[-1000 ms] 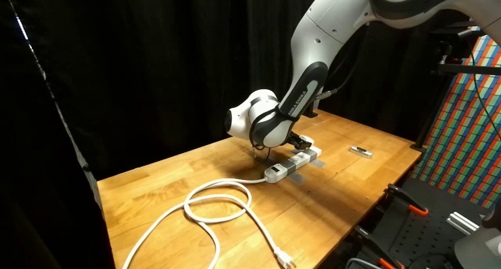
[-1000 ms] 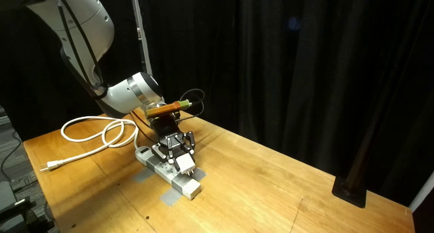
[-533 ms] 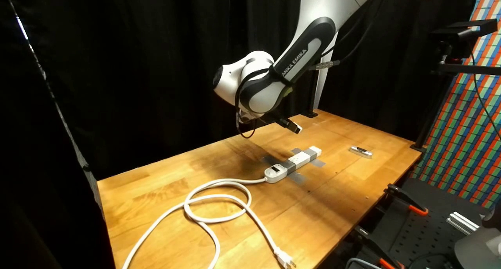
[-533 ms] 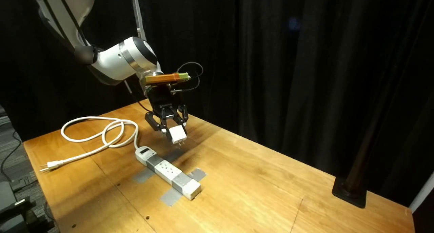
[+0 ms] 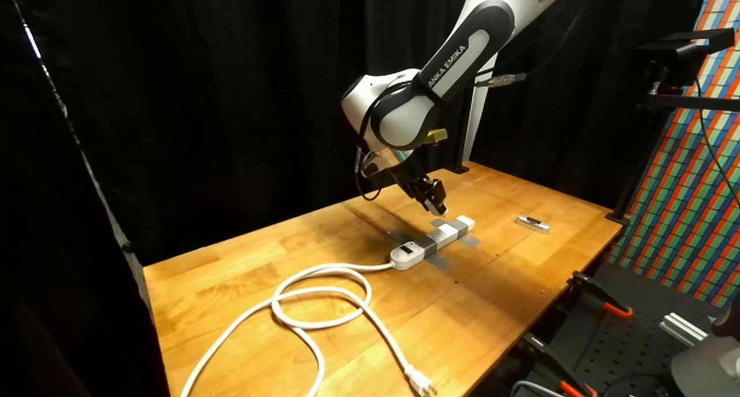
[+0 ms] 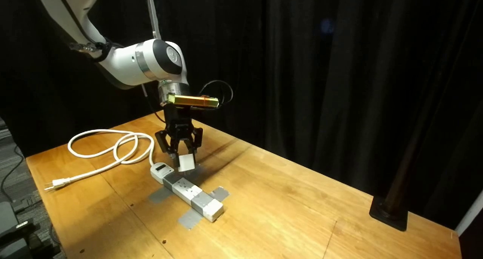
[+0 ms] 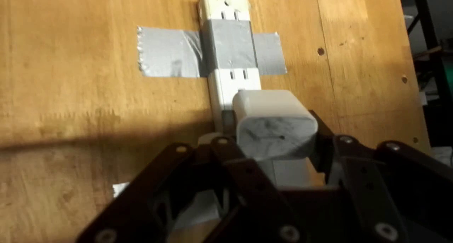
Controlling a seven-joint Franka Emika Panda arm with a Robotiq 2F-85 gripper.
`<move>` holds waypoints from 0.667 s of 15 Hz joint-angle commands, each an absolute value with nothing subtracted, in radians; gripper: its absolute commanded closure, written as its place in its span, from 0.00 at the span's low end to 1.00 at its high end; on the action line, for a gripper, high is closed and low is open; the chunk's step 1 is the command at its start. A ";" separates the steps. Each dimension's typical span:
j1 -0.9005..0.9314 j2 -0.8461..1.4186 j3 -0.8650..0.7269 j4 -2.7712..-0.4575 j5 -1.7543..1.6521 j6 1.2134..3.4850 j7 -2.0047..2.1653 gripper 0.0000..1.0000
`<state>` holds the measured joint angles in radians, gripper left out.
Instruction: Move the charging adaptor backwards, place the adaptor on the extension cable
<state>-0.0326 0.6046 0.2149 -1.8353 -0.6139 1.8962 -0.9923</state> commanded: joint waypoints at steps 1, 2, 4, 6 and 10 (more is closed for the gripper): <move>-0.064 0.523 0.218 -1.944 -0.452 1.994 -1.115 0.77; -0.061 0.507 0.212 -1.965 -0.415 2.018 -1.124 0.77; -0.052 0.471 0.204 -2.009 -0.366 2.064 -1.113 0.77; -0.037 0.442 0.191 -2.047 -0.344 2.112 -1.076 0.77; -0.008 0.468 0.164 -2.023 -0.351 2.119 -1.053 0.52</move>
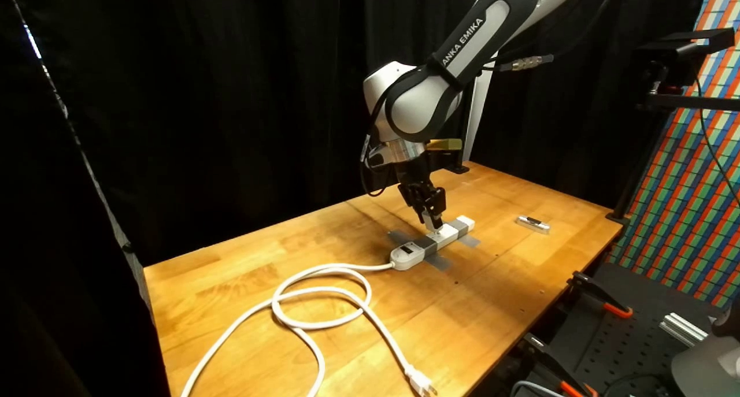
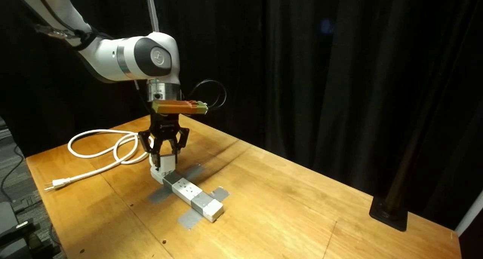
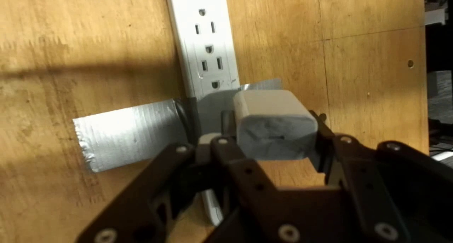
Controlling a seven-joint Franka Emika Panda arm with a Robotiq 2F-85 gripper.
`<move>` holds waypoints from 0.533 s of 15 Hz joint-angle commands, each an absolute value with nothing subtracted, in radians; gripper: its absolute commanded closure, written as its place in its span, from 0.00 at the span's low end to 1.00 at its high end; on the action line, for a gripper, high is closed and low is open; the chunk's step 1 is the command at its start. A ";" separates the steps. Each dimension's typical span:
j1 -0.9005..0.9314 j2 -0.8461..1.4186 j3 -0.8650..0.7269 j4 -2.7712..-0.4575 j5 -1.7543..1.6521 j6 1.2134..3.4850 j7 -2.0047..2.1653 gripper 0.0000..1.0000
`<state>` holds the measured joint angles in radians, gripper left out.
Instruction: Move the charging adaptor backwards, place the adaptor on the extension cable
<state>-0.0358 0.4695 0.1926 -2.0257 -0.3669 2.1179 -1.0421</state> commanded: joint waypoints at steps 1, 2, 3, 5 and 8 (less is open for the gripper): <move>-0.004 0.459 0.162 -2.034 -0.353 2.126 -1.044 0.52; -0.002 0.453 0.160 -2.040 -0.353 2.128 -1.038 0.52; -0.001 0.450 0.160 -2.044 -0.353 2.129 -1.035 0.52; -0.001 0.448 0.159 -2.048 -0.354 2.130 -1.033 0.77; -0.024 0.465 0.157 -2.035 -0.318 2.159 -1.057 0.77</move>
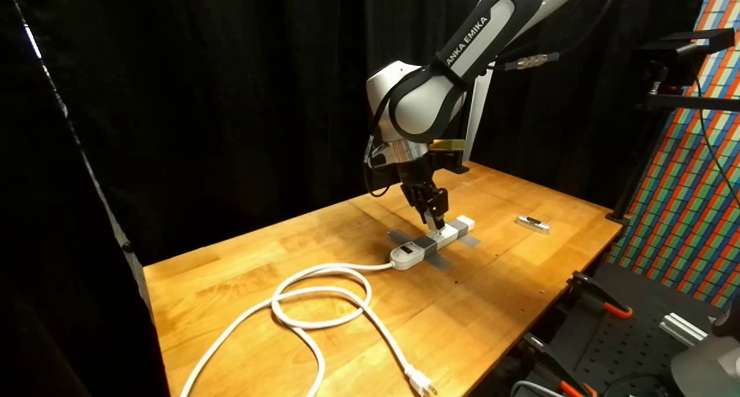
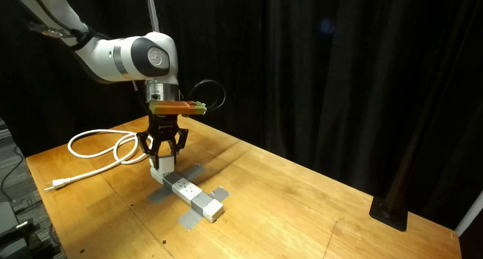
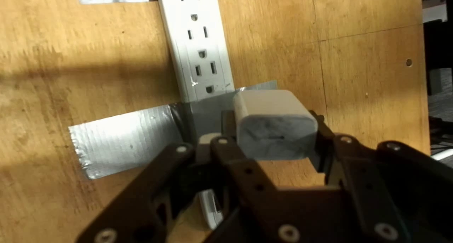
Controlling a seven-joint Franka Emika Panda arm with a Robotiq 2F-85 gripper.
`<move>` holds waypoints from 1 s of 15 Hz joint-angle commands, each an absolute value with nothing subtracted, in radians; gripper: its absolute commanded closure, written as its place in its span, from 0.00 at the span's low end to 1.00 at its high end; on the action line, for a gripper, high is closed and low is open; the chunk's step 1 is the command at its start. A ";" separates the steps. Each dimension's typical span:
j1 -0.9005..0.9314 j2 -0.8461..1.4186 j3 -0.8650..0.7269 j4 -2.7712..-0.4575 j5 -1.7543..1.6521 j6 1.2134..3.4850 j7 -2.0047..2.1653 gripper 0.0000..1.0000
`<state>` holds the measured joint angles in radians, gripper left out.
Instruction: Move the charging adaptor backwards, place the adaptor on the extension cable
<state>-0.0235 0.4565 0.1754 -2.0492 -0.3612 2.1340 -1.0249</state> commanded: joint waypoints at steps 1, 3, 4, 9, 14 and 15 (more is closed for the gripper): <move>-0.027 0.471 0.152 -2.034 -0.311 2.175 -1.056 0.77; -0.035 0.479 0.143 -2.032 -0.295 2.202 -1.060 0.77; -0.038 0.481 0.138 -2.033 -0.289 2.220 -1.061 0.77; -0.047 0.494 0.115 -2.039 -0.288 2.296 -1.051 0.77; -0.059 0.495 0.113 -2.045 -0.275 2.299 -1.075 0.77; -0.062 0.494 0.114 -2.046 -0.271 2.296 -1.081 0.77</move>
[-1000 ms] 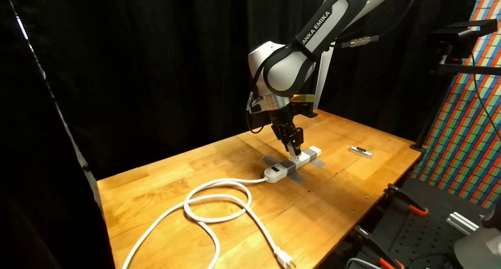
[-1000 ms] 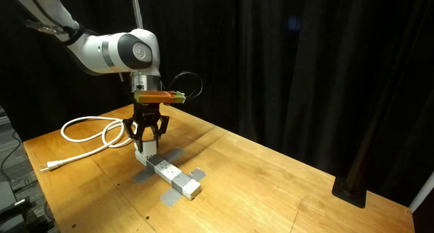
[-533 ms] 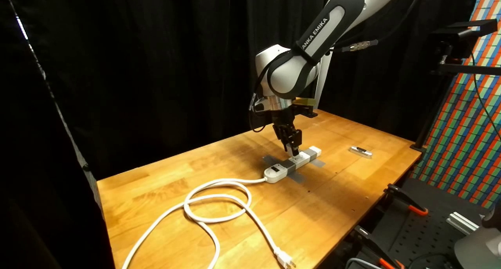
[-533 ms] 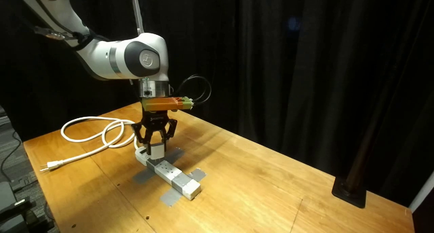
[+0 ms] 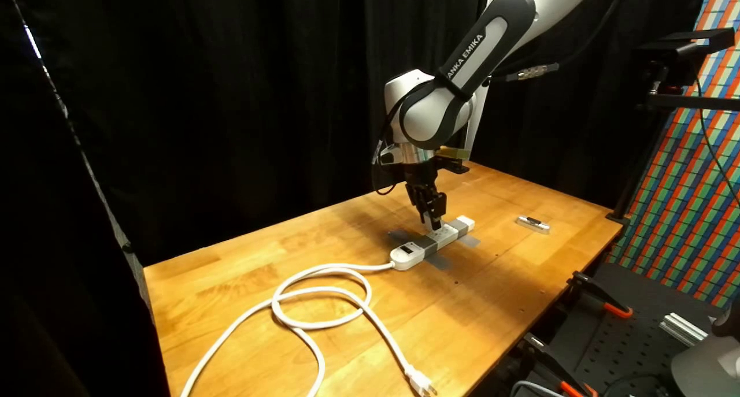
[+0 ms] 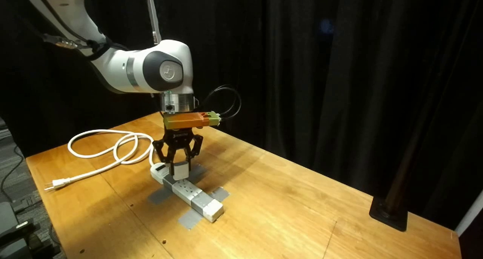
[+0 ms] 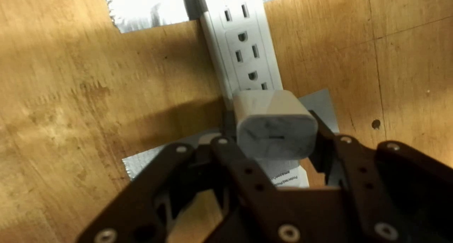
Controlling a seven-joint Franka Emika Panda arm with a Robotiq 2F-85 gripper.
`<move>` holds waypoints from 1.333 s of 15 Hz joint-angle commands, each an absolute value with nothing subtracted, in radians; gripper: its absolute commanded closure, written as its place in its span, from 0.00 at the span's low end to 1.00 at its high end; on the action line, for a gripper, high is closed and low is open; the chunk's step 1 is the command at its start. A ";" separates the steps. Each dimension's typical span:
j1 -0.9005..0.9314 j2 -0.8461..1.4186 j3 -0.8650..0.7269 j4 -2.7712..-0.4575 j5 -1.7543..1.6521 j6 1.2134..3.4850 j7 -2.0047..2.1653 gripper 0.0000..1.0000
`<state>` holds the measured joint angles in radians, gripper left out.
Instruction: Move the charging adaptor backwards, place the adaptor on the extension cable
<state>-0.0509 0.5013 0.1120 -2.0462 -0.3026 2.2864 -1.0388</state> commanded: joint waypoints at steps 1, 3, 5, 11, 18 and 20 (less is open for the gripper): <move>-0.064 0.494 0.114 -2.046 -0.267 2.294 -1.087 0.77; -0.071 0.492 0.116 -2.051 -0.255 2.296 -1.103 0.77; -0.074 0.492 0.112 -2.061 -0.255 2.312 -1.108 0.77; -0.088 0.502 0.113 -2.070 -0.242 2.349 -1.131 0.77; -0.106 0.512 0.113 -2.077 -0.212 2.363 -1.176 0.77; -0.119 0.518 0.115 -2.069 -0.189 2.346 -1.211 0.77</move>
<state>-0.0872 0.5054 0.1117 -2.0560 -0.2301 2.3174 -1.1409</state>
